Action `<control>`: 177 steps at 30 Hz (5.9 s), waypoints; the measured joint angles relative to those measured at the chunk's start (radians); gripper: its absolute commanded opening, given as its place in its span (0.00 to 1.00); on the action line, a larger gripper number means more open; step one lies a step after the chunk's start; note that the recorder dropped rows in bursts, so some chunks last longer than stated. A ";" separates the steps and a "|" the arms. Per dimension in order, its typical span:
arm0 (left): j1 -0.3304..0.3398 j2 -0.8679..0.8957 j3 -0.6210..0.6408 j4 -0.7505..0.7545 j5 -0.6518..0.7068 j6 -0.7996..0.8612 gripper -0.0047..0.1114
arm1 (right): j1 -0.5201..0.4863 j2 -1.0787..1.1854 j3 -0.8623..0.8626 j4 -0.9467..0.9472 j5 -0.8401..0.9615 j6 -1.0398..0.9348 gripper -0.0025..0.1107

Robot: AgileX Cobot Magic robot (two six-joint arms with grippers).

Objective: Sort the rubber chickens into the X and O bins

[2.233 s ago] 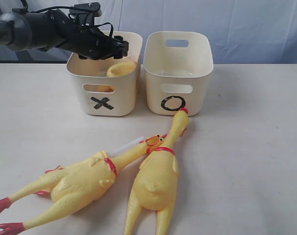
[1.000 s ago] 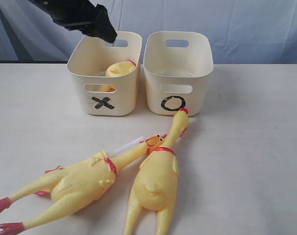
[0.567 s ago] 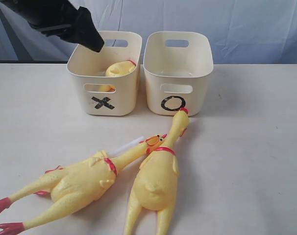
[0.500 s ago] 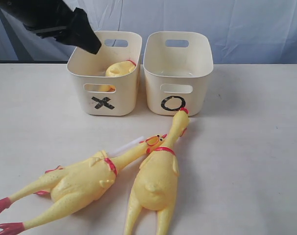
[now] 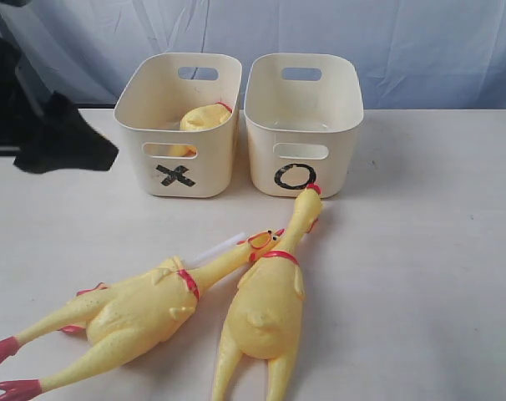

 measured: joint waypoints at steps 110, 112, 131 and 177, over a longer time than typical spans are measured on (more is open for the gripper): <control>0.000 -0.798 0.448 -0.036 0.018 -0.017 0.62 | 0.331 1.844 -0.838 1.449 0.215 -0.248 0.42; 0.000 -0.798 0.448 -0.036 0.018 -0.017 0.62 | 0.331 1.852 -0.845 1.453 0.208 -0.248 0.42; 0.000 -0.798 0.448 -0.036 0.018 -0.017 0.62 | 0.339 1.947 -0.917 1.463 0.214 -0.248 0.32; 0.000 -0.798 0.448 -0.033 0.020 -0.017 0.62 | 0.341 1.873 -0.919 1.481 0.309 -0.234 0.01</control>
